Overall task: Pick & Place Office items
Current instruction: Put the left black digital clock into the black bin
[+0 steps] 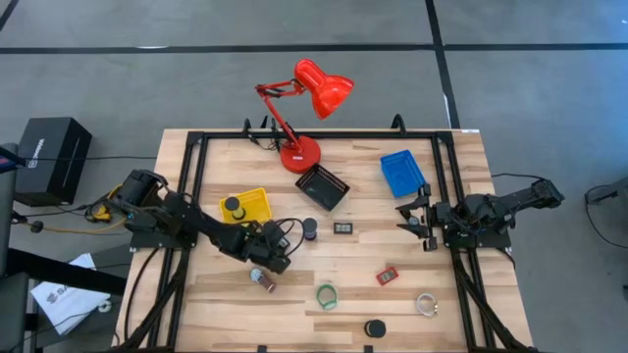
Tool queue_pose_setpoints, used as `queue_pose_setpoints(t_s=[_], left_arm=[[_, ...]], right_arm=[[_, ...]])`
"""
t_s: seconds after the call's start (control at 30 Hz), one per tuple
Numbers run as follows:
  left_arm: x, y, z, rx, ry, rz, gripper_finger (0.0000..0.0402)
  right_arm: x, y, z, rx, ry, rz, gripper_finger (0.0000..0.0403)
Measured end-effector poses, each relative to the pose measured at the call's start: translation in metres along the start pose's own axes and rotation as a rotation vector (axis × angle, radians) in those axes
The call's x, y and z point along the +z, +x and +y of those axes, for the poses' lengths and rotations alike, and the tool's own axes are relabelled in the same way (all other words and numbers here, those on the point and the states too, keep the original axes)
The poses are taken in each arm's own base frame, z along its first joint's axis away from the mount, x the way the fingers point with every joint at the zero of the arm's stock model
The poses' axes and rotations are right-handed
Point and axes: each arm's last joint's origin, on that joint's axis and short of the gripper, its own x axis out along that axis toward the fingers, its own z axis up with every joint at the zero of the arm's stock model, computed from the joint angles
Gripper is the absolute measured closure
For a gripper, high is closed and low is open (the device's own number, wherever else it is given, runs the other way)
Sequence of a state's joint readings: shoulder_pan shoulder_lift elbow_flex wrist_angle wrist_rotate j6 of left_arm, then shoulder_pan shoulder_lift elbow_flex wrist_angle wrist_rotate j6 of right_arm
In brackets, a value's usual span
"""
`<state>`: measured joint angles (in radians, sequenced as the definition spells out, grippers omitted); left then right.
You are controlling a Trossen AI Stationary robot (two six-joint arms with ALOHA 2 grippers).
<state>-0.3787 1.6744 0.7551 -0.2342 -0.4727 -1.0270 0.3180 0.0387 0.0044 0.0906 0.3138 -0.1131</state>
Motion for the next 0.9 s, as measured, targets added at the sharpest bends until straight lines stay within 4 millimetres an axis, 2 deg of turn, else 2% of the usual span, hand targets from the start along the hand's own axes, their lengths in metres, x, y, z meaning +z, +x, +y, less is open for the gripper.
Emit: queue_pose_setpoints(t_s=[0.3, 0.7, 0.9], left_arm=[[0.016, -0.025, 0.003, -0.028, -0.037, -0.088, 0.0251], [0.052, -0.072, 0.019, -0.027, -0.024, -0.352, 0.0251], [0.074, -0.075, 0.035, 0.017, -0.036, -0.415, 0.0250]], right_arm=[[0.000, 0.000, 0.000, 0.000, 0.000, 0.000, 0.0193], [0.000, 0.000, 0.000, 0.000, 0.000, 0.000, 0.0193], [0.000, 0.000, 0.000, 0.000, 0.000, 0.000, 0.0193]])
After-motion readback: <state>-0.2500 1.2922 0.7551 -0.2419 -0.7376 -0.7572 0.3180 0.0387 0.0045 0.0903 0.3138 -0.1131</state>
